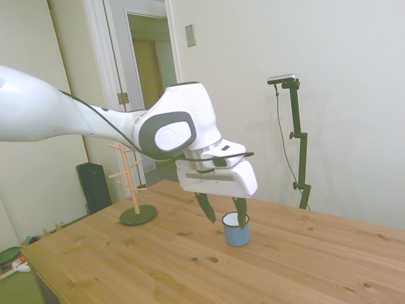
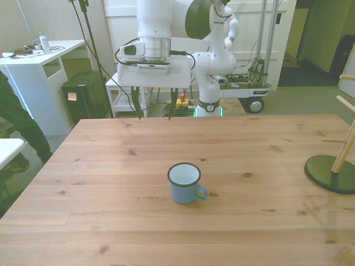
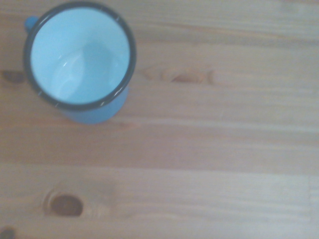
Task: Hang the mug
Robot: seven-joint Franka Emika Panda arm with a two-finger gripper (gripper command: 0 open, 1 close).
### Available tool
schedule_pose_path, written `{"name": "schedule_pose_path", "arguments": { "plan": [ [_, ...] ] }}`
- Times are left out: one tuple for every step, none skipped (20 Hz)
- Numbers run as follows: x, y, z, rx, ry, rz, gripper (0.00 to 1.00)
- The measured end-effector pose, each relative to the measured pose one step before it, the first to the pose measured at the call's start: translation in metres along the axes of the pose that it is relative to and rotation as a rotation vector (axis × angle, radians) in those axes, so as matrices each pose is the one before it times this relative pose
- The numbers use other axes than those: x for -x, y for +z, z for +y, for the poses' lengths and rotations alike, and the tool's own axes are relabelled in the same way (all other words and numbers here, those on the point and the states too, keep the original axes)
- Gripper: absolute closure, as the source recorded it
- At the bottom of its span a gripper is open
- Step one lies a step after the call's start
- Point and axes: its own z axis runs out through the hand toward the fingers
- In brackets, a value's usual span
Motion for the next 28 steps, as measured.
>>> {"name": "schedule_pose_path", "arguments": {
  "plan": [
    [-0.01053, 0.00056, -0.00671, -0.00233, -0.00946, 0.01025, 0.00],
    [-0.01050, 0.00101, -0.00809, -0.00170, -0.00625, 0.01142, 0.00],
    [-0.00953, 0.00185, -0.00920, -0.00105, -0.00664, 0.01032, 0.00],
    [-0.00928, 0.00266, -0.00937, -0.00107, -0.00633, 0.00815, 0.00],
    [-0.00887, 0.00408, -0.00821, 0.00286, -0.00601, 0.00398, 0.00],
    [-0.00798, 0.00597, -0.00792, 0.00776, -0.00922, -0.00452, 0.00],
    [-0.00619, 0.00643, -0.00685, 0.00782, -0.01020, -0.00745, 0.00],
    [-0.00524, 0.00628, -0.00700, 0.00651, -0.01266, -0.00578, 0.00],
    [-0.00353, 0.00660, -0.00691, 0.00558, -0.01317, -0.00634, 0.00],
    [-0.00222, 0.00606, -0.00739, 0.00233, -0.01465, -0.00279, 0.00],
    [-0.00090, 0.00500, -0.00693, 0.00147, -0.01425, -0.00398, 0.00],
    [-0.00043, 0.00397, -0.00647, 0.00178, -0.01290, -0.00616, 0.00],
    [-0.00026, 0.00338, -0.00566, 0.00065, -0.01459, -0.00593, 0.00],
    [-0.00040, 0.00309, -0.00541, -0.00093, -0.01372, -0.00300, 0.00],
    [-0.00017, 0.00426, -0.00460, -0.00001, -0.00793, -0.00464, 0.00],
    [0.00031, 0.00570, -0.00387, 0.00123, -0.00560, -0.00662, 0.00],
    [0.00061, 0.00755, -0.00456, 0.00250, -0.00636, -0.00882, 0.00],
    [0.00169, 0.00956, -0.00509, 0.00359, -0.00746, -0.01227, 0.00],
    [0.00154, 0.00893, -0.00514, 0.00343, -0.00760, -0.01009, 0.00],
    [0.00166, 0.00878, -0.00577, 0.00407, -0.00896, -0.00860, 0.00],
    [0.00147, 0.00722, -0.00545, 0.00322, -0.00828, -0.00588, 0.00],
    [0.00133, 0.00543, -0.00486, 0.00127, -0.00700, -0.00307, 0.00],
    [0.00104, 0.00324, -0.00466, -0.00048, -0.00600, 0.00077, 0.00],
    [0.00103, 0.00150, -0.00374, -0.00089, -0.00489, 0.00106, 0.00],
    [0.00120, 0.00068, -0.00299, -0.00063, -0.00365, -0.00022, 0.00],
    [0.00118, 0.00049, -0.00304, -0.00063, -0.00343, -0.00018, 0.00],
    [0.00105, 0.00073, -0.00312, -0.00026, -0.00234, -0.00005, 0.00],
    [0.00071, 0.00187, -0.00296, 0.00089, -0.00244, 0.00152, 0.00]
  ]
}}
